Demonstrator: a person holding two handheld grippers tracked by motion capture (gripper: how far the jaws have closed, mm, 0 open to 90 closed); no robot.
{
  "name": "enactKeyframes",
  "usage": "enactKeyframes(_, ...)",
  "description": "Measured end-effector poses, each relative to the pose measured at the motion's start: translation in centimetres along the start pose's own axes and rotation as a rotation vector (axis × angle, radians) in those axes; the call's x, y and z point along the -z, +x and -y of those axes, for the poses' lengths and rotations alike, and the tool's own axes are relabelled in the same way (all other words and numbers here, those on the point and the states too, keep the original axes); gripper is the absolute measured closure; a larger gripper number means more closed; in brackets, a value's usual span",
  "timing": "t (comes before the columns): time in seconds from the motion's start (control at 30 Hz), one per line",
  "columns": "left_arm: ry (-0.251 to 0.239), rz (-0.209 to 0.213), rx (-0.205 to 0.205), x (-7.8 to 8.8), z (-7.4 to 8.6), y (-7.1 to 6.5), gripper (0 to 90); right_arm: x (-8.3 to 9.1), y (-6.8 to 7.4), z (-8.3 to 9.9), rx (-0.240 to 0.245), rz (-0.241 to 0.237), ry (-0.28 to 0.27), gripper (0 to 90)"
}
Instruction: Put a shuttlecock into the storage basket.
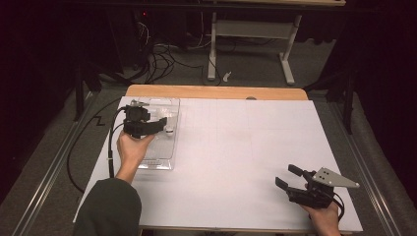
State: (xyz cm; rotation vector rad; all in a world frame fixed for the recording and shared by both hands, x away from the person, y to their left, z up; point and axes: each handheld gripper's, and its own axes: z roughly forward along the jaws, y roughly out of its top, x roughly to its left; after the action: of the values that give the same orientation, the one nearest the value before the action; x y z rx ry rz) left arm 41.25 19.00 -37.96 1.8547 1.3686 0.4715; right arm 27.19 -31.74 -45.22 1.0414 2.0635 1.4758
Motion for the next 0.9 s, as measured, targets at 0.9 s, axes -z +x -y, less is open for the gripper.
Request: enactKeyframes(0.9, -0.081, 0.017, -0.034, 2.0, 1.2, -0.7, 36.0, 0.0, 0.0, 0.0, 0.002, 0.0, -0.003, 28.4)
